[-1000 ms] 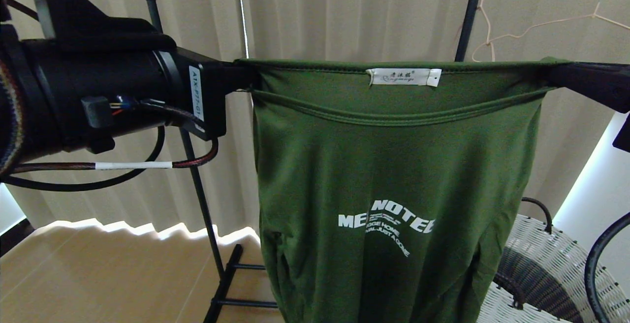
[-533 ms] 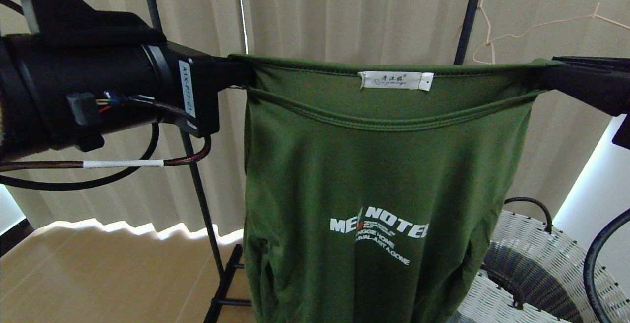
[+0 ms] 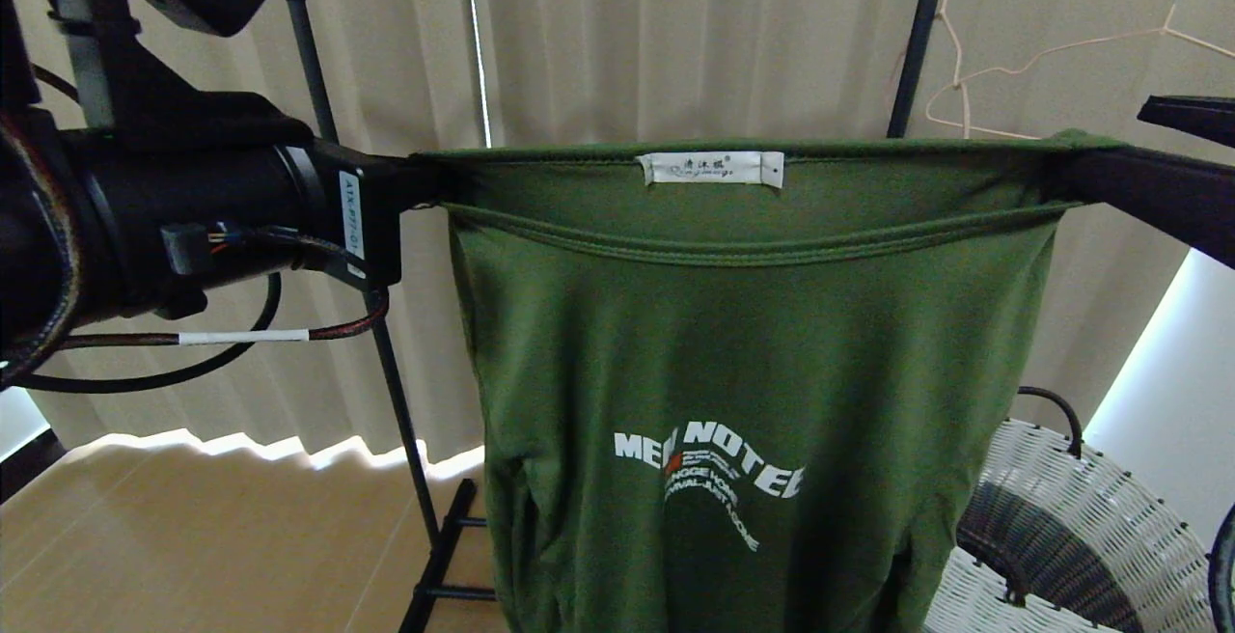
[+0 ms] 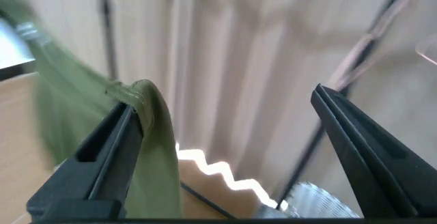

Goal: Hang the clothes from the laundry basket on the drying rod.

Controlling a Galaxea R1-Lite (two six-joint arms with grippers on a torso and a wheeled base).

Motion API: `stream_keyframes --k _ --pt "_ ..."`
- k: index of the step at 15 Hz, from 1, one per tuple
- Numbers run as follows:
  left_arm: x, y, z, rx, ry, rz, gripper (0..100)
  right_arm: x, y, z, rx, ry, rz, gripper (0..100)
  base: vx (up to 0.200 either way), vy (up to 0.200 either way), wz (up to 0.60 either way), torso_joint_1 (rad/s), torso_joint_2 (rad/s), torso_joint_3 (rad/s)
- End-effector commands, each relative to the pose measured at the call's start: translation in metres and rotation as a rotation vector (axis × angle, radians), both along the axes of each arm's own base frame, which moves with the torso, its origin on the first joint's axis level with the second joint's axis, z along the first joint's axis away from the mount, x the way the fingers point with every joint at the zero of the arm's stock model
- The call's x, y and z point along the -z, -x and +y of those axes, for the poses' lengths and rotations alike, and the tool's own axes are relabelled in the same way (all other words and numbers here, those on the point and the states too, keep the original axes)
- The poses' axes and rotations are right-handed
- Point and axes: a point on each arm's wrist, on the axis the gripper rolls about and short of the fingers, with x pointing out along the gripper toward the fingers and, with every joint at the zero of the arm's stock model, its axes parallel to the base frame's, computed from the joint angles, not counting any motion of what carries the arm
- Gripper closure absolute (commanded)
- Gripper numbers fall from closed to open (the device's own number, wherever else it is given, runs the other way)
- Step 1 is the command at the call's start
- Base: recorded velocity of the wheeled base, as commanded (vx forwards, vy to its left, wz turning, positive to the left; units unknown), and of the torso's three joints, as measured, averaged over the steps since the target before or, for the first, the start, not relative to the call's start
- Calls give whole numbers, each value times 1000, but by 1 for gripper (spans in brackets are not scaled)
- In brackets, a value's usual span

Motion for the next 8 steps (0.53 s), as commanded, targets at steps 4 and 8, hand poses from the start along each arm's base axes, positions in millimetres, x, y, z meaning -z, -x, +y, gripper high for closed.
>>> stream_keyframes --k 4,8 --pt "8 -1 7 -29 -14 20 100 0 16 -10 -40 -17 -29 0 0 0 0 0 0 0" --pt "18 -5 17 -83 -39 44 100 -1 18 -12 -40 -19 -35 0 0 0 0 0 0 0"
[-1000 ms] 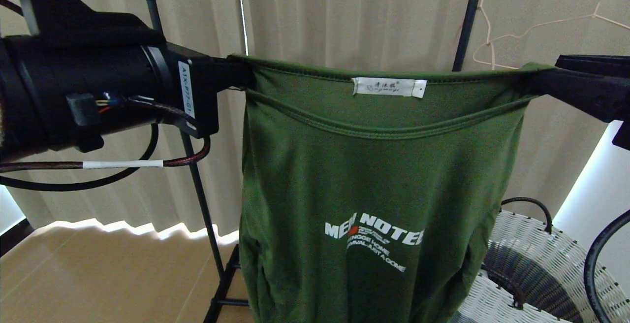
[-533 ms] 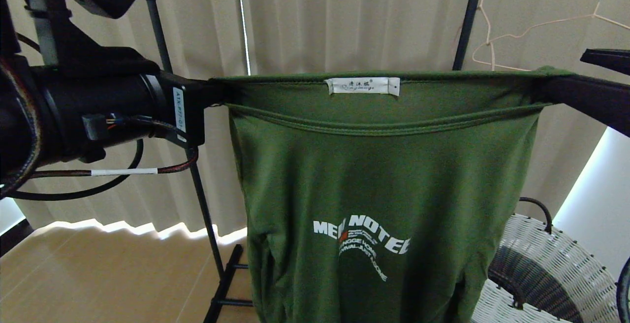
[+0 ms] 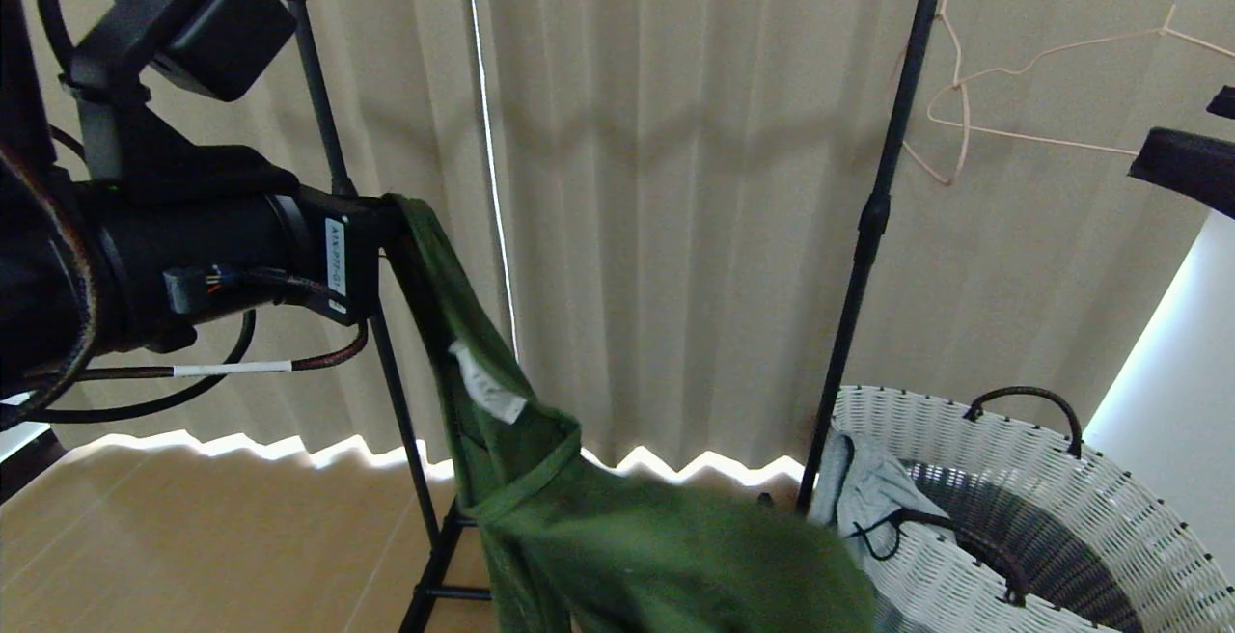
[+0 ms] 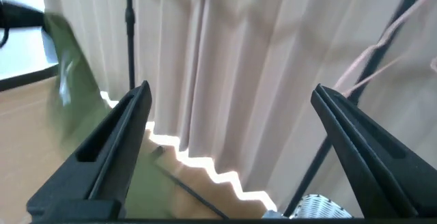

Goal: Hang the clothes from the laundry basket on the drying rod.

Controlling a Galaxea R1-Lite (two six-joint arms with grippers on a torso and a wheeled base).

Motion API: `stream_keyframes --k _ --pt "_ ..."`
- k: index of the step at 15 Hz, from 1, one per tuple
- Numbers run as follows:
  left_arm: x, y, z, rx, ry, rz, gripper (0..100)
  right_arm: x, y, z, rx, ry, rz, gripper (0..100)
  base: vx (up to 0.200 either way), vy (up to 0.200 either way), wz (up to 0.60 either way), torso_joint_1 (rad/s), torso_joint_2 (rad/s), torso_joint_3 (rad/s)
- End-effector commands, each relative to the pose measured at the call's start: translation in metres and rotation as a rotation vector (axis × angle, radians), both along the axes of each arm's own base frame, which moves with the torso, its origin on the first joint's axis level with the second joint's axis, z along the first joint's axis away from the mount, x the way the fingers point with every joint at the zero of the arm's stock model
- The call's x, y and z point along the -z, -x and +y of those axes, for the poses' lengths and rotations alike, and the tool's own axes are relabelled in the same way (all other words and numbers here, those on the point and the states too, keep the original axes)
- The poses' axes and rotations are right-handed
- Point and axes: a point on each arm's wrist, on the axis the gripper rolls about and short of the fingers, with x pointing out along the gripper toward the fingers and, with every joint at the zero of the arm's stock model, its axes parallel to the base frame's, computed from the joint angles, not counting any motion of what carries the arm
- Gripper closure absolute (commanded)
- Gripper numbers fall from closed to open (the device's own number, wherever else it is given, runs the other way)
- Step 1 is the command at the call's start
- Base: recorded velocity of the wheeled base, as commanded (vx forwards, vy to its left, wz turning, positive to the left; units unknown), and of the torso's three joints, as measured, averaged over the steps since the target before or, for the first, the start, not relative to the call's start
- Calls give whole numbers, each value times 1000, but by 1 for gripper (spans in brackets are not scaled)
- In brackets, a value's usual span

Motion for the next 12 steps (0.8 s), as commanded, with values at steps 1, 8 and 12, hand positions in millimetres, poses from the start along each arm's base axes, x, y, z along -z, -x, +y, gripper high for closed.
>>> stream_keyframes --k 1,8,12 --pt "2 -4 6 -38 -4 4 100 -1 3 -2 -1 -5 -9 0 0 0 0 0 0 0" --pt "8 25 27 -48 -15 -13 100 25 -8 -18 169 128 111 0 0 0 0 0 0 0" --pt "20 42 58 -158 -39 -21 100 44 -9 -40 351 227 89 0 0 0 0 0 0 0"
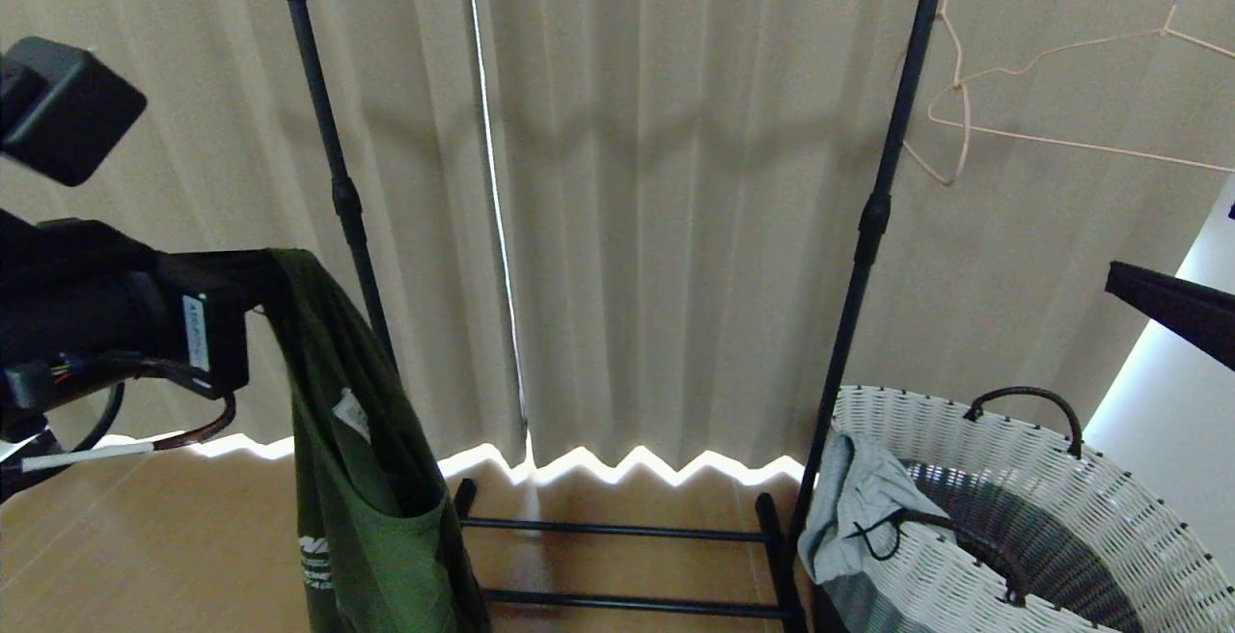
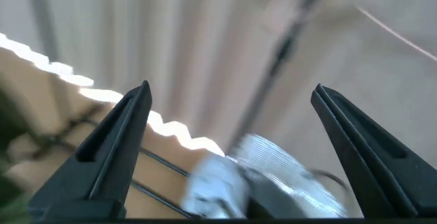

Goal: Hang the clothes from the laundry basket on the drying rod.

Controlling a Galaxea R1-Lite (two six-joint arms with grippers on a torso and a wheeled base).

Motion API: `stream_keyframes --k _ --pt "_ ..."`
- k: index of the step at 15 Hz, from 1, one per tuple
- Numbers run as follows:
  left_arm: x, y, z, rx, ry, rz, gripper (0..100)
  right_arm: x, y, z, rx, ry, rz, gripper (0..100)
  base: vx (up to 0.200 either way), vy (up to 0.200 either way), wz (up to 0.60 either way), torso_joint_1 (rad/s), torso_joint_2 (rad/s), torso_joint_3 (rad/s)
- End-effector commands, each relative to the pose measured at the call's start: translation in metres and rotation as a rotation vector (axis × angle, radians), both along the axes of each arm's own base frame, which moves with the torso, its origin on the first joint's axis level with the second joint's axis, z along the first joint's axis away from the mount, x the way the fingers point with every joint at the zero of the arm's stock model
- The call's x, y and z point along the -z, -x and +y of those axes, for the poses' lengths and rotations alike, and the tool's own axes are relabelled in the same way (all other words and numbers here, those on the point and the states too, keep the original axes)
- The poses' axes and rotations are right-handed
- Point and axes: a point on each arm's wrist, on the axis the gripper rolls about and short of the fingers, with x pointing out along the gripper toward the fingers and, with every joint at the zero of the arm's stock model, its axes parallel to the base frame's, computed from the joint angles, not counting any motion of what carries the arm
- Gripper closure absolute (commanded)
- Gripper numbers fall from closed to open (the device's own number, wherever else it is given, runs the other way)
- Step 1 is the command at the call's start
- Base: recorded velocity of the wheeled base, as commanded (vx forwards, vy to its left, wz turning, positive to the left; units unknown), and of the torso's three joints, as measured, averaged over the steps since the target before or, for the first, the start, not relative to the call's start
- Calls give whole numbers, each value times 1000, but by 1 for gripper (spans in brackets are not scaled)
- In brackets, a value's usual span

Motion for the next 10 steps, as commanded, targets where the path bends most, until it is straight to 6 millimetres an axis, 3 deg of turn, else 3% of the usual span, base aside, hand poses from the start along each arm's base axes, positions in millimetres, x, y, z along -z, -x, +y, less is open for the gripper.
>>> stream_keyframes --k 1,4,10 --pt "3 15 15 -44 12 -19 100 14 3 -12 93 34 -8 0 0 0 0 0 0 0" --pt "10 31 21 -42 11 -27 100 30 2 -19 149 31 -61 0 0 0 0 0 0 0" --pt "22 48 38 -124 11 -33 100 36 -5 -32 262 14 -118 0 0 0 0 0 0 0"
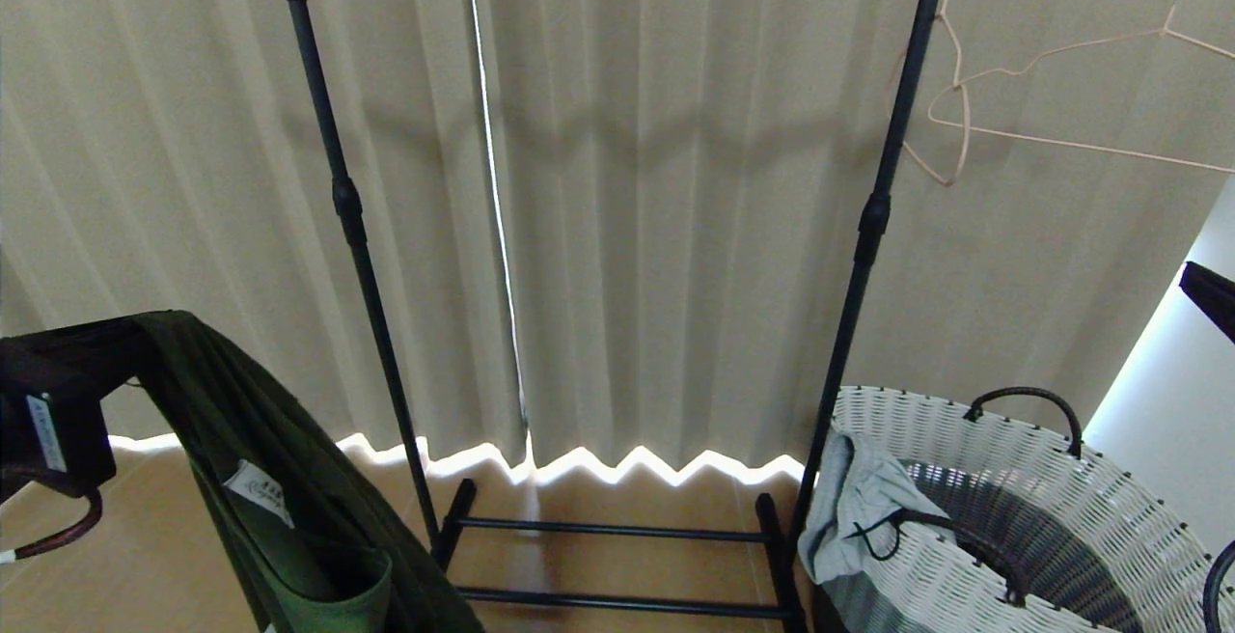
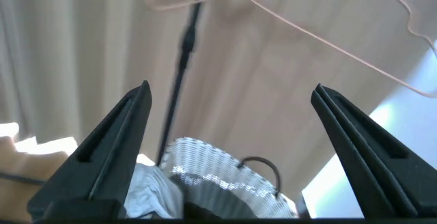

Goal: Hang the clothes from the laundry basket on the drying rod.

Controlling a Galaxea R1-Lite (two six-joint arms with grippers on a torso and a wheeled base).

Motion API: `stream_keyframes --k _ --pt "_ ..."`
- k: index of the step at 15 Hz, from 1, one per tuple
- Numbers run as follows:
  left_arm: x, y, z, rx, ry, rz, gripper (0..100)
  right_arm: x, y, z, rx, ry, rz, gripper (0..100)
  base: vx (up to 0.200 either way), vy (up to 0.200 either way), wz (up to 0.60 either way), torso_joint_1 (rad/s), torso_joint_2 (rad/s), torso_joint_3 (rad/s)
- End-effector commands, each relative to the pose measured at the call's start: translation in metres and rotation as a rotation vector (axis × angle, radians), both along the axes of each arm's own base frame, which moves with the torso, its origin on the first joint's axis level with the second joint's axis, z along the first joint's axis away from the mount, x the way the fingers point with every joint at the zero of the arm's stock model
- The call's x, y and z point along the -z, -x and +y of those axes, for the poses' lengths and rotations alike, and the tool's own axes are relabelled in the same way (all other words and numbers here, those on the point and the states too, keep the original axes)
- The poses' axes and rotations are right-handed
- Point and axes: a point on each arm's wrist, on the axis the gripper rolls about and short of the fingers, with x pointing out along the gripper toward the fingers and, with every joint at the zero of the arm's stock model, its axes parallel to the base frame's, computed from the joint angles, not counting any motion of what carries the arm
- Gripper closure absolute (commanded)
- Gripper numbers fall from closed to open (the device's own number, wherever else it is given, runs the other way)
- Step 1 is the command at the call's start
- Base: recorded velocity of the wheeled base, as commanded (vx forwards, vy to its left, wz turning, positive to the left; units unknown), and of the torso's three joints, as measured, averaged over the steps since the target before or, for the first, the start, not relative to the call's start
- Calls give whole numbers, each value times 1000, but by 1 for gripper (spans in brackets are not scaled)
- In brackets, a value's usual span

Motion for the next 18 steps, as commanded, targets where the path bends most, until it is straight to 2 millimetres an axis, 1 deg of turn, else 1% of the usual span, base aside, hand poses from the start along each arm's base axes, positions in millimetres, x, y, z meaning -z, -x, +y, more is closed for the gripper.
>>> stream_keyframes --k 1,4,6,7,8,10,13,16,18 --pt "4 14 6 -16 7 -24 100 8 -1 -1 9 2 27 0 0 0 0 0 0 0" --pt "7 22 9 -9 -27 -41 100 13 -2 -1 7 -8 50 0 0 0 0 0 0 0" --pt "7 22 9 -9 -33 -42 100 16 -8 0 6 -35 69 0 0 0 0 0 0 0" --pt "14 22 9 -9 -40 -20 100 18 -13 0 4 -41 87 0 0 0 0 0 0 0" --pt "16 22 9 -9 -41 -17 100 18 -14 0 4 -50 90 0 0 0 0 0 0 0" --pt "14 21 9 -14 -25 -56 100 18 -17 0 6 -102 95 0 0 0 0 0 0 0" --pt "12 20 11 -38 -35 -71 100 17 -16 0 6 -104 90 0 0 0 0 25 -59 -20" --pt "13 19 11 -17 -29 -65 100 13 -18 0 4 -103 78 0 0 0 0 137 -168 -225" --pt "14 20 10 16 -29 -62 100 13 -18 0 4 -103 81 0 0 0 0 200 -452 -266"
